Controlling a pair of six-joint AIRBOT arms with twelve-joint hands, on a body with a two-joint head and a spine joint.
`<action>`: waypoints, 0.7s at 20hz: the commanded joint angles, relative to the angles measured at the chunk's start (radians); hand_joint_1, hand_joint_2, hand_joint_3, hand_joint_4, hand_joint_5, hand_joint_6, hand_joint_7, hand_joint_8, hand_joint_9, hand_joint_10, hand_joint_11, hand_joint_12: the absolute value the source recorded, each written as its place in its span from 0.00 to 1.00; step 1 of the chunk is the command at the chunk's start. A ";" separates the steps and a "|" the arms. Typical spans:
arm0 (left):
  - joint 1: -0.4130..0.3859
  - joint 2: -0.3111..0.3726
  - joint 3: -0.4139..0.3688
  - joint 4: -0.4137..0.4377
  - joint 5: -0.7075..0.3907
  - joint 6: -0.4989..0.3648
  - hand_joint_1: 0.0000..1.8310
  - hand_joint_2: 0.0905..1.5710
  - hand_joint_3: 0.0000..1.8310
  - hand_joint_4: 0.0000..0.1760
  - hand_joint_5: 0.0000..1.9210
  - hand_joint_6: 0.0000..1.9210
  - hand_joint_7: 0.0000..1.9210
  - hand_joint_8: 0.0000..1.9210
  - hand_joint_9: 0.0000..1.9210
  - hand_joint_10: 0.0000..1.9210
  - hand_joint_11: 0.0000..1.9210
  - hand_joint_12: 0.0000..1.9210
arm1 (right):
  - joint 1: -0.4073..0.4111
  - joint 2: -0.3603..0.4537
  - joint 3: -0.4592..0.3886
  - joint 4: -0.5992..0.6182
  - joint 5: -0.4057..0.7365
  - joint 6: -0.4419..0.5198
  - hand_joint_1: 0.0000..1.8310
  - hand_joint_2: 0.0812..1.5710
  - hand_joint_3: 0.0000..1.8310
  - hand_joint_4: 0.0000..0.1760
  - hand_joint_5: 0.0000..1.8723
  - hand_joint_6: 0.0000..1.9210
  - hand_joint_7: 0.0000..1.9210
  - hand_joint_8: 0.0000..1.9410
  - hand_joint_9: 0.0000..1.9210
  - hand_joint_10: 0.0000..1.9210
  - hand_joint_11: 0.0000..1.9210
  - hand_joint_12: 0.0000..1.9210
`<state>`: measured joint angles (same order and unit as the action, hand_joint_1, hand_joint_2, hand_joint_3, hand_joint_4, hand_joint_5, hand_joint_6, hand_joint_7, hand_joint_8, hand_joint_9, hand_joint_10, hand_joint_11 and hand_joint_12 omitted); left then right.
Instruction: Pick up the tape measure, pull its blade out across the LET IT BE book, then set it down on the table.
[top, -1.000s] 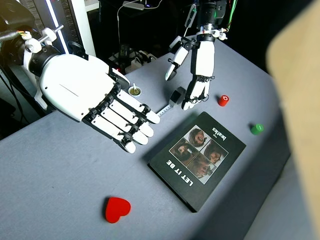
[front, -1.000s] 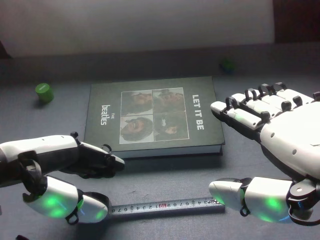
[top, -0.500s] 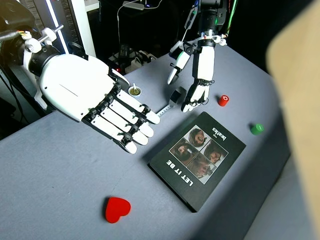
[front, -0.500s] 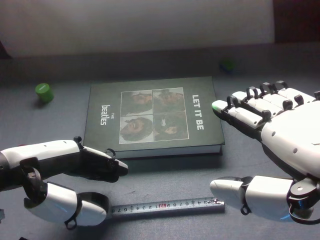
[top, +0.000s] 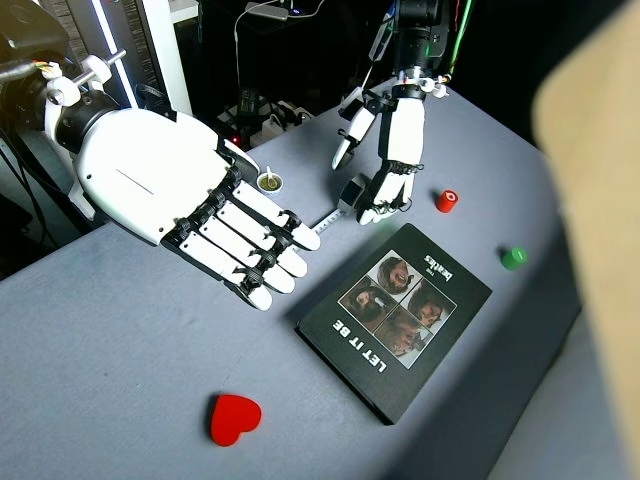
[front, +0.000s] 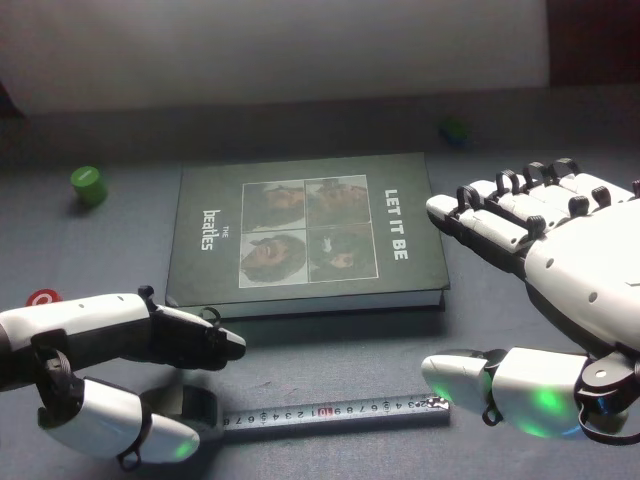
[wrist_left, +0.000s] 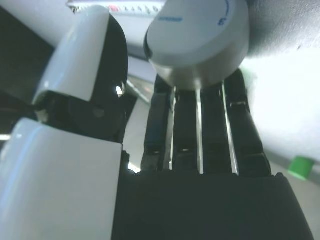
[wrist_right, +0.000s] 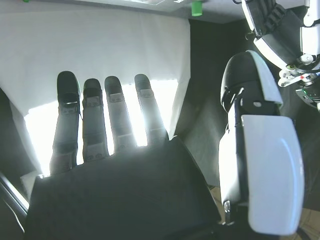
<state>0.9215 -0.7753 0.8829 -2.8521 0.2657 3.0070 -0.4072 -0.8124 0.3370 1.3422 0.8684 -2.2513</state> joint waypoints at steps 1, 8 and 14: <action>-0.004 -0.008 0.006 -0.015 0.090 -0.006 0.58 0.68 0.00 0.00 0.20 0.00 0.23 0.00 0.19 0.00 0.00 0.41 | 0.016 0.005 -0.006 -0.073 0.046 0.008 0.09 0.66 0.00 0.49 0.01 0.00 0.01 0.00 0.02 0.00 0.00 0.31; 0.005 -0.024 0.024 -0.041 0.093 -0.006 0.58 0.68 0.00 0.00 0.17 0.00 0.22 0.00 0.18 0.00 0.00 0.41 | 0.017 0.005 -0.006 -0.073 0.050 0.011 0.09 0.66 0.00 0.48 0.00 0.00 0.01 0.00 0.02 0.00 0.00 0.28; 0.018 -0.029 0.034 -0.055 0.128 -0.006 0.59 0.68 0.00 0.00 0.18 0.00 0.23 0.00 0.19 0.00 0.00 0.42 | 0.018 0.005 -0.006 -0.073 0.053 0.011 0.09 0.66 0.00 0.48 0.01 0.00 0.01 0.00 0.01 0.00 0.00 0.28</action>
<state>0.9440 -0.8013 0.9154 -2.8861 0.3031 3.0070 -0.4061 -0.8124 0.3370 1.3388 0.8749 -2.2490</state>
